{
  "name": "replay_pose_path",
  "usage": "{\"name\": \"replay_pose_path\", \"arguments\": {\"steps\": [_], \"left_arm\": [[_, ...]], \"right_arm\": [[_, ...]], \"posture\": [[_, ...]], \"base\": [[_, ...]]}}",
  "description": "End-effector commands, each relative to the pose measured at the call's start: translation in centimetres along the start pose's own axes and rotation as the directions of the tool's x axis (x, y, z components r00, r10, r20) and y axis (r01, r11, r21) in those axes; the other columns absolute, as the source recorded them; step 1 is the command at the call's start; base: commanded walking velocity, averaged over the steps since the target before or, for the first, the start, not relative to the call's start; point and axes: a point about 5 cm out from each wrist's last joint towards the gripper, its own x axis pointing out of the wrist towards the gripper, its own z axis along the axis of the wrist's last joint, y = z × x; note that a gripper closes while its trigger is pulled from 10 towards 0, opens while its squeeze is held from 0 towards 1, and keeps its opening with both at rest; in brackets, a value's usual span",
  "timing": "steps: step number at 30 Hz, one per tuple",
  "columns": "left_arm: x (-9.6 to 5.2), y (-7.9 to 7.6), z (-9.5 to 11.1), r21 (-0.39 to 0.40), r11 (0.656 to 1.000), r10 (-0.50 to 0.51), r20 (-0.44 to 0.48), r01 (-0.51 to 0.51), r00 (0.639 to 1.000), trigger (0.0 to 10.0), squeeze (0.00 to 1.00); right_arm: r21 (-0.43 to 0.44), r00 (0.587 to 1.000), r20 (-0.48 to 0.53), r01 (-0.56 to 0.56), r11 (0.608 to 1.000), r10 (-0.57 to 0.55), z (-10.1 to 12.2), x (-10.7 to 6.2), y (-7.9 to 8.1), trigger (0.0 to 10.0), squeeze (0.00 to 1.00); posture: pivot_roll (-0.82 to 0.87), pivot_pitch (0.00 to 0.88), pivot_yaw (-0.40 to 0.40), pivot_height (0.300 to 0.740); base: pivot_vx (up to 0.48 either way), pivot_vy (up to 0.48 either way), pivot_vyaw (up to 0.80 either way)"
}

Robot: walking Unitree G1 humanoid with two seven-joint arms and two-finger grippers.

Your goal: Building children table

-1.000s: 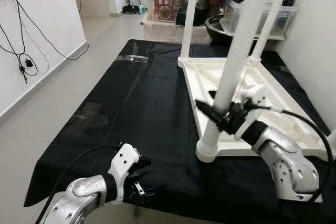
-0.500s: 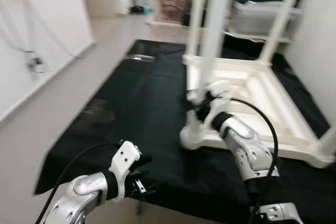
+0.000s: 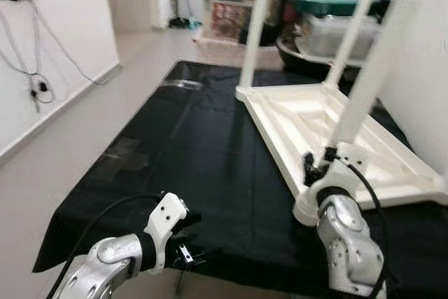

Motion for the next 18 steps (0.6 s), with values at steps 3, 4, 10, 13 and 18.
{"name": "replay_pose_path", "arguments": {"steps": [3,4,10,13,18], "left_arm": [[0.0,0.1,-0.2,-0.002,1.0,-0.003,-0.003,0.003,1.0,10.0,0.0],[0.0,0.1,-0.2,-0.002,1.0,-0.003,-0.003,0.003,1.0,10.0,0.0],[-0.2,0.1,-0.2,-0.002,1.0,0.006,0.005,-0.006,1.0,10.0,0.0],[-0.1,0.0,-0.2,0.0,1.0,0.005,0.004,-0.005,1.0,10.0,0.0],[0.0,0.1,-0.1,0.008,1.0,0.009,0.005,-0.009,1.0,10.0,0.0]], "right_arm": [[0.002,0.948,0.04,-0.317,0.948,0.317,2.0,0.5,1.9,10.0,0.0],[0.002,0.948,0.04,-0.317,0.948,0.317,2.0,0.5,1.9,10.0,0.0],[-0.103,0.713,-0.02,-0.699,0.708,0.701,2.7,-0.4,1.9,10.0,0.0],[-0.101,0.662,-0.099,-0.75,0.654,0.743,1.3,-0.2,1.9,10.0,0.0],[-0.057,0.468,-0.251,-0.881,0.47,0.847,-2.2,-1.4,3.1,8.2,0.0]], "posture": [[0.1,0.0,-0.07,0.74],[0.1,0.0,-0.07,0.74],[0.11,0.0,-0.085,0.74],[0.12,0.0,-0.091,0.74],[0.13,0.0,-0.096,0.74]], "base": [[0.0,0.0,0.0],[0.0,0.0,0.0],[0.0,0.0,0.0],[0.0,0.0,0.0],[0.0,0.0,0.0]]}}
